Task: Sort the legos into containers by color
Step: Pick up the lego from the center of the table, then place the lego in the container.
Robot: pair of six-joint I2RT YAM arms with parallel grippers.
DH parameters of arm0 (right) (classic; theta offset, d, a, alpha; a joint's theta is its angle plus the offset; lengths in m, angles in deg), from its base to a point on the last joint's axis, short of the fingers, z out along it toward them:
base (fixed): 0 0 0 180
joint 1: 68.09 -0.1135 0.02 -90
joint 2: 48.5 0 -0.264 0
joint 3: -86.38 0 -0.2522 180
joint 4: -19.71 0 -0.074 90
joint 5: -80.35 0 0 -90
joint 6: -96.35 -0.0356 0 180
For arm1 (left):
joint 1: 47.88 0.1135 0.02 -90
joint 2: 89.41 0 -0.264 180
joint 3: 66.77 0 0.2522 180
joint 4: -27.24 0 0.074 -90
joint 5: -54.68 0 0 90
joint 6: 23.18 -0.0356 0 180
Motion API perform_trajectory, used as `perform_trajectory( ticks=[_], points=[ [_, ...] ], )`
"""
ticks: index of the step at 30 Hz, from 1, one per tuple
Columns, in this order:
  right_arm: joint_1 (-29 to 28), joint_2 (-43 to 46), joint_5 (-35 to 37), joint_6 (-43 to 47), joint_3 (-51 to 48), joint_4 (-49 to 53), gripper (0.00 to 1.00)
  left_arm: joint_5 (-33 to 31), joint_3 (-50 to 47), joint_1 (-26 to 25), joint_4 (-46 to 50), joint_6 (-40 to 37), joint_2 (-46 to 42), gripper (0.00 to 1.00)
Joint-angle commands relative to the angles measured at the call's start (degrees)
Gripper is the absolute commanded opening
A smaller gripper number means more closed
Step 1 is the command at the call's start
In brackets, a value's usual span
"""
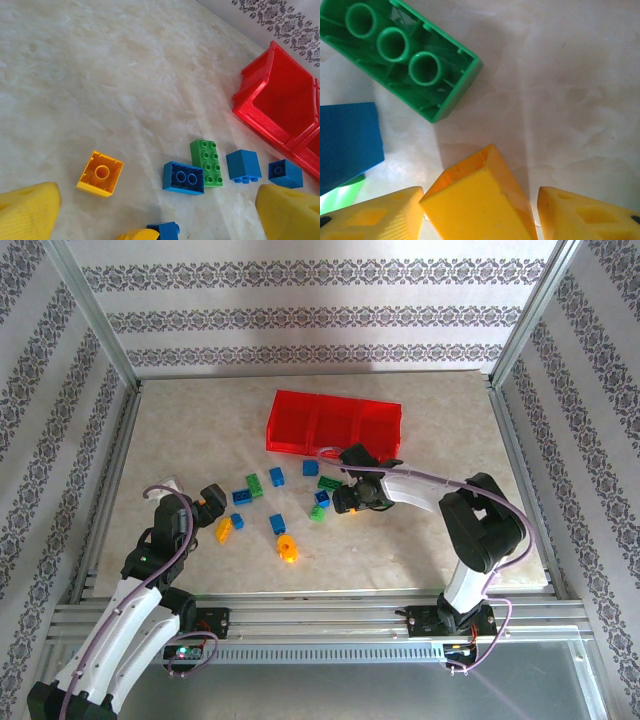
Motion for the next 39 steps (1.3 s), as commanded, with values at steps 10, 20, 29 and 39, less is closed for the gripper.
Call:
perform_trajectory(
  ticks=[10, 20, 29, 39],
  points=[
    [0.93, -3.37, -2.64, 0.02, 0.71, 0.33, 0.47, -3.68, -0.46, -0.52, -0.31, -0.67, -0.70, 1.00],
    [1.04, 2.21, -0.65, -0.80, 0.52, 1.73, 0.26, -4.98, -0.02, -0.50, -0.63, -1.98, -1.03, 1.00],
    [4.94, 10.60, 2.86, -1.11, 2.75, 1.57, 0.20, -5.34, -1.20, -0.52, -2.15, -2.05, -1.25, 1.00],
    [14.26, 7.43, 4.18, -0.04, 11.83, -0.43, 0.17, -4.54, -1.16, -0.46, -2.16, -3.36, -1.31, 1.00]
  ],
)
